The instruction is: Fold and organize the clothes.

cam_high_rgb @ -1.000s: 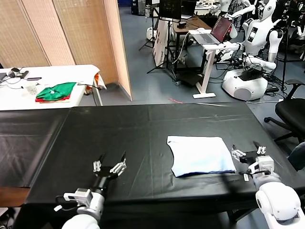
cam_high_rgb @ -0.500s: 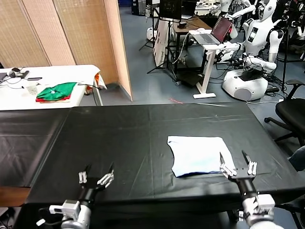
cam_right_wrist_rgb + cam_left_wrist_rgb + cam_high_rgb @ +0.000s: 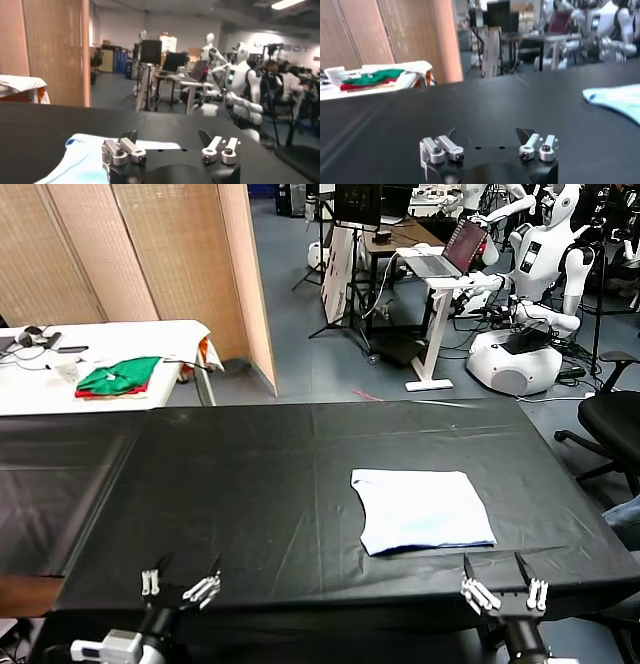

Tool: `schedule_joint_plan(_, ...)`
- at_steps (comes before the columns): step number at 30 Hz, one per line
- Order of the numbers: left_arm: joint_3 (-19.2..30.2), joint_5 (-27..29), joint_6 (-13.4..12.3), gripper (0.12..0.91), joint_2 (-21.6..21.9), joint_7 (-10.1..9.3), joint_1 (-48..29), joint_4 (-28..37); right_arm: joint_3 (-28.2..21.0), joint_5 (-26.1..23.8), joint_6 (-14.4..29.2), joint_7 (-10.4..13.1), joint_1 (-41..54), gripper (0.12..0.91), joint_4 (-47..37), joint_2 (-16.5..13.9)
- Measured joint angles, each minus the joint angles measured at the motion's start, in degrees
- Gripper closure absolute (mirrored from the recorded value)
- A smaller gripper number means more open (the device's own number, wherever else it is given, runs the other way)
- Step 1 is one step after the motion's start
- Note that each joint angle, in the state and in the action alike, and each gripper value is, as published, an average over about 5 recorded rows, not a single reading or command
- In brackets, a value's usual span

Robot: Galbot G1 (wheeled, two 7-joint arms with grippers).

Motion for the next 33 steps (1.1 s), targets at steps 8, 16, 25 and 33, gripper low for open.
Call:
schedule_joint_plan(8,-4.6,-6.3,0.6,0.123,1.7,1.71,5.4,-1.8,-4.4,-5.6,-0.3,3.3,-8.3,0.118,2.7,-0.1)
schedule_joint_plan(16,-5.2,-8.5,3.1,0.123,3.0,-0.03,10.1,-4.3,-7.9,-5.7,-0.7,4.3,-12.9,0.118,2.8,-0.4)
schedule_joint_plan(25,-5.6,-8.6,2.7,0.123,3.5,0.64,11.2,-4.3,-8.9,-5.9,-1.4,5.1,-14.4,0.118,3.1,-0.5)
schedule_joint_plan(33,-5.6,-8.6,2.8,0.123,3.5,1.29,11.4,-3.8,-9.1,-5.7,-1.7,5.3,-14.6,0.118,3.2,-0.5)
